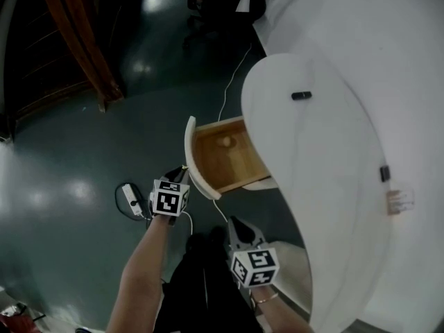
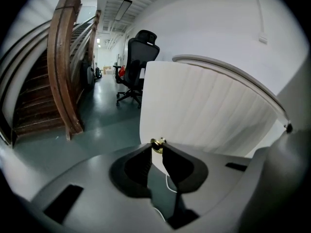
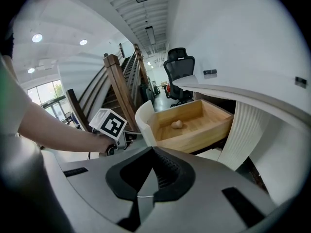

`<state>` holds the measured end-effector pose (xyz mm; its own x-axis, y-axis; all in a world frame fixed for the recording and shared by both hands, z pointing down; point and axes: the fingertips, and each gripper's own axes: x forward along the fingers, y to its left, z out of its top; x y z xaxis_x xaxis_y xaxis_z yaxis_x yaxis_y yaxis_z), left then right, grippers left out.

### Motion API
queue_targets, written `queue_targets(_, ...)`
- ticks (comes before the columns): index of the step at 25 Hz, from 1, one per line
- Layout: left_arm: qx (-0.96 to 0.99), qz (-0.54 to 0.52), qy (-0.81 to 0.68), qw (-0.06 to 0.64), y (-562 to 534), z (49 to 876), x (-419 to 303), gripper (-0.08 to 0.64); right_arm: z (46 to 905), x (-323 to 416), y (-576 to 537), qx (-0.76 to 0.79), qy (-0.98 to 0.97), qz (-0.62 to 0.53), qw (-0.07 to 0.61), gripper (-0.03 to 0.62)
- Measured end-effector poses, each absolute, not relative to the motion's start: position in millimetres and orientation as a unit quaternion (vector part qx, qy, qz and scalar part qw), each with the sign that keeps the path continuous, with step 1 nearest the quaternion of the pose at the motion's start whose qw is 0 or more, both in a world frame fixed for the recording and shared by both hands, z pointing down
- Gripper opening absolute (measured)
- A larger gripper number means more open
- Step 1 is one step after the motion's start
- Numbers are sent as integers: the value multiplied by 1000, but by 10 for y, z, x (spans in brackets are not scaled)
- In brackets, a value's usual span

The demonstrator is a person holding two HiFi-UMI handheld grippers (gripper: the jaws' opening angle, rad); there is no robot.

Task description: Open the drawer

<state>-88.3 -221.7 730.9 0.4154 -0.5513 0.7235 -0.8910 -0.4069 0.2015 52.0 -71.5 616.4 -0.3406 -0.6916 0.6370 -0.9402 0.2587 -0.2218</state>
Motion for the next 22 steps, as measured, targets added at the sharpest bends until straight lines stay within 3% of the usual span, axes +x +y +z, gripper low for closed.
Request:
queue_targets(12, 773, 306, -468, 300, -2035, 7158, -974, 66, 6105, 500, -658, 532, -767, 293, 209, 3)
queue_targets(22, 772, 285, -498, 275, -1841, 6568, -1126, 5, 5856, 540, -768, 542, -771, 277, 187, 3)
